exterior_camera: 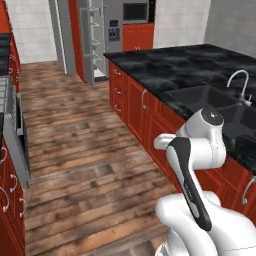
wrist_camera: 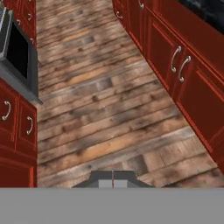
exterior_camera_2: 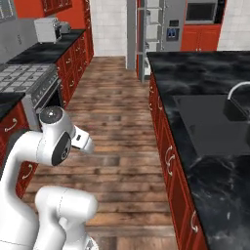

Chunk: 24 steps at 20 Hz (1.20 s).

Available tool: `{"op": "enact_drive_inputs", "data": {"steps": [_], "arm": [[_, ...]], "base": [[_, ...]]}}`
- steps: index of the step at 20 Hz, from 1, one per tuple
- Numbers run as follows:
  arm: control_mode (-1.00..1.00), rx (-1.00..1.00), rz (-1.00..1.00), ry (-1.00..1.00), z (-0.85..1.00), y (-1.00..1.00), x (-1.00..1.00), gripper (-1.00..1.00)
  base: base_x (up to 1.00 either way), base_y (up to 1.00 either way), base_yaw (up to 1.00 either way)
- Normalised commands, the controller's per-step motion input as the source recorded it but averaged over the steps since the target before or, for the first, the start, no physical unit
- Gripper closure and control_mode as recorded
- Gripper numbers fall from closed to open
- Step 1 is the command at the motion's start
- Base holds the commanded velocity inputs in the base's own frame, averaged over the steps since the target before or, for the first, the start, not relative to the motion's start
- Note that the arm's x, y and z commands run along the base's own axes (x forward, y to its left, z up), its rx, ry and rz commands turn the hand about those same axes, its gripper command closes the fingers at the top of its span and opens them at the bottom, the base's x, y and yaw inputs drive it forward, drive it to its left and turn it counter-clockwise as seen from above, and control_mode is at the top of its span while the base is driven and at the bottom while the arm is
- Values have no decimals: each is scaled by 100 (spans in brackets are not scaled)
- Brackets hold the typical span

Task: Take a sugar cube from the saucer and place it inside the coffee. Then, grab milk from the fridge and place it next to the coffee on the counter to sweeten the coffee.

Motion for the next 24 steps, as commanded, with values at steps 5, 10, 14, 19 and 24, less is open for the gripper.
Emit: {"op": "enact_drive_inputs", "data": {"steps": [5,10,14,19,24], "arm": [[100,0,0,0,0,0,0,100],[100,0,0,0,0,0,0,100],[100,0,0,0,0,0,0,100],[100,0,0,0,0,0,0,100],[100,0,0,0,0,0,0,100]], "base": [[100,-27,33],[100,-44,16],[100,-24,12],[100,-8,10],[100,0,5]]}}
